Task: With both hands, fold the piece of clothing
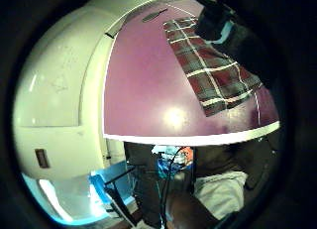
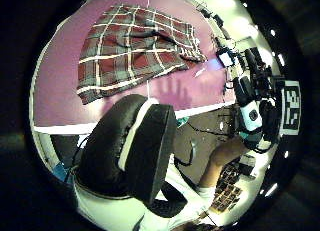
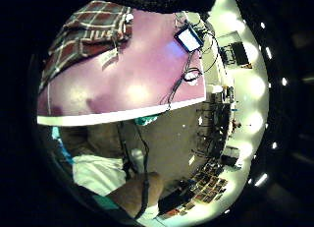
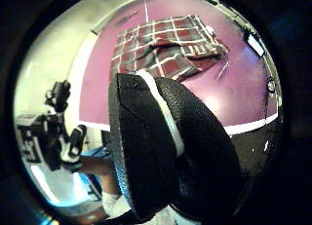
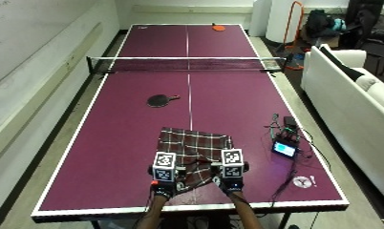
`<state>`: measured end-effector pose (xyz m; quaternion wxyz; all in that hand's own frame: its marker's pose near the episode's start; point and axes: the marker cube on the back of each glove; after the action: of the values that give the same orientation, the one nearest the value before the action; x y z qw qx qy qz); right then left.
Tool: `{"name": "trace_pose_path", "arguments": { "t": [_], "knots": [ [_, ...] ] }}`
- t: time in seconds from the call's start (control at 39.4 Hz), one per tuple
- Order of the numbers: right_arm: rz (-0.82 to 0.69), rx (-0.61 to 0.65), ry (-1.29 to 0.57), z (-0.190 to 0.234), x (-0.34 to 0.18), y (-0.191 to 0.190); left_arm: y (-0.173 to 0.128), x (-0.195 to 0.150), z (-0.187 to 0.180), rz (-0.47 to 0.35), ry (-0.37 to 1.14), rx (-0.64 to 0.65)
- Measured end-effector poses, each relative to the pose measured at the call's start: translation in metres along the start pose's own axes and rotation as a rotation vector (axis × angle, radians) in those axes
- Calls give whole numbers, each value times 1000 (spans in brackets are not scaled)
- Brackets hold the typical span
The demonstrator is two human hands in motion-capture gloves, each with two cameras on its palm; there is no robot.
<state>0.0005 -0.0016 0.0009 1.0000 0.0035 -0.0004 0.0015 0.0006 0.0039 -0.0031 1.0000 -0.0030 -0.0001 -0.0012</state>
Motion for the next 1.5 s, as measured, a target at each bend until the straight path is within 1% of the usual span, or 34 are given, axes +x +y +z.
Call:
{"name": "trace_pose_path", "arguments": {
  "t": [0.15, 0.25, 0.38, 0.43, 0.53, 0.79, 0.96, 1.14, 1.24, 1.32, 1.4, 1.5],
  "knots": [
    [18, 2, 6, -7, 3, 6, 2, 0, 3, 7, -10, -15],
    [15, 17, 3, -1, 5, 0, 3, 1, 5, 18, -10, -21],
    [26, 16, 14, -7, 7, 5, 15, 6, -5, 13, 8, -54],
    [34, 19, 26, -11, 9, 9, 16, 8, -6, 13, 11, -60],
    [22, 36, 27, -6, 11, 3, 14, 7, -4, 22, 5, -53],
    [-12, -6, 4, -14, 8, 13, 11, 1, 0, 17, -3, -37],
    [-18, 2, 5, 10, 12, -6, 14, 4, 5, 18, 26, -22],
    [16, -26, 14, 29, 17, -13, 3, 0, 26, 4, 7, -45],
    [30, -44, 28, 49, 21, -25, -7, 0, 45, -6, 8, -75],
    [37, -62, 35, 68, 23, -36, -16, -1, 66, -21, -3, -123],
    [19, -72, 35, 70, 23, -35, -22, -1, 84, -25, -21, -165],
    [-8, -116, 41, 66, 22, -28, -7, 3, 72, -33, -47, -175]
  ]
}}
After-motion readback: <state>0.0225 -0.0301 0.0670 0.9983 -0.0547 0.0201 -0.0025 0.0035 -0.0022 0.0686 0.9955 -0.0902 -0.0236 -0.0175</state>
